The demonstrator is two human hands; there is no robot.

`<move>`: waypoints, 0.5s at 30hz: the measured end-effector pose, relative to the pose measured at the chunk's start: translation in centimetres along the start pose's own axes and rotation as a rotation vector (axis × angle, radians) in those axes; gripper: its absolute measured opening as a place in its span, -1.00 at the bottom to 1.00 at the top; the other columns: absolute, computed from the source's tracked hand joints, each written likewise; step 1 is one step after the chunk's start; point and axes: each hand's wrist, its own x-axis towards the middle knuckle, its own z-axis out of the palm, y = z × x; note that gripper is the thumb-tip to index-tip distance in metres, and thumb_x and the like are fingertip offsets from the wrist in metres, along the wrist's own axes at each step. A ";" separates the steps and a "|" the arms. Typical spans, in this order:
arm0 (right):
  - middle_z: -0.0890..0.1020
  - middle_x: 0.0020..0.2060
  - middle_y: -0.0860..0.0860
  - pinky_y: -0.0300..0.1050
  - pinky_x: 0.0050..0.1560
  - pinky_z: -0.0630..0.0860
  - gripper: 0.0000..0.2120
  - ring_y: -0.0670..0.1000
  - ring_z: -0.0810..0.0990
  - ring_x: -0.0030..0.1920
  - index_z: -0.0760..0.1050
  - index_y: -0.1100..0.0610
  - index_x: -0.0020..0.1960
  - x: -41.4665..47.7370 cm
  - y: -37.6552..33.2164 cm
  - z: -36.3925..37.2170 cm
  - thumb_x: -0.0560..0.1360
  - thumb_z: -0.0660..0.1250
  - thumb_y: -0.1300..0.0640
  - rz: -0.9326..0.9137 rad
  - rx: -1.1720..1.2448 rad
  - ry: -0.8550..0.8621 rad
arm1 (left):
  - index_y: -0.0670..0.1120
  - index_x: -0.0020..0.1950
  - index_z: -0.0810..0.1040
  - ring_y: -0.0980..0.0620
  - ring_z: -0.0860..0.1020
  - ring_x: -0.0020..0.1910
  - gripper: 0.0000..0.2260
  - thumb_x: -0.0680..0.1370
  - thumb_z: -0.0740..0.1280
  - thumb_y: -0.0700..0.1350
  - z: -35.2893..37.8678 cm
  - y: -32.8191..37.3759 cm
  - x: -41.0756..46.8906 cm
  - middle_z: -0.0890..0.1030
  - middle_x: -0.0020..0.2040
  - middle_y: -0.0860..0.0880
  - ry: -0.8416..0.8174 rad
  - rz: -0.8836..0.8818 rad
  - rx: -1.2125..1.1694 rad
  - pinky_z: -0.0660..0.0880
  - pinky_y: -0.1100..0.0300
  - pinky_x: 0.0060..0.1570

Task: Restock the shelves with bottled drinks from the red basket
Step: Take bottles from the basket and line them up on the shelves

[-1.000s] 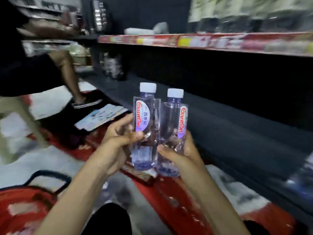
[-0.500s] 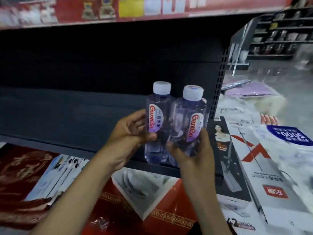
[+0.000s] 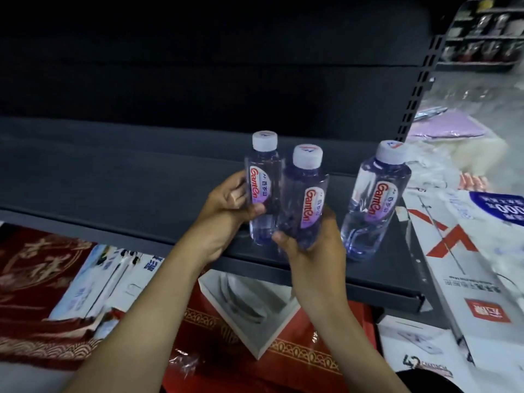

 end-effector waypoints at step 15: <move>0.62 0.04 -0.20 -0.37 0.08 0.51 -0.64 -0.20 0.60 0.04 0.51 -0.08 0.16 -2.7 -3.0 -5.1 0.45 0.40 0.24 -0.113 -0.169 0.126 | 0.04 0.36 0.37 0.05 0.57 0.26 -0.31 0.32 0.55 -0.30 0.3 -1.4 -0.5 0.61 0.25 0.00 -0.032 -0.052 0.189 0.51 0.05 0.24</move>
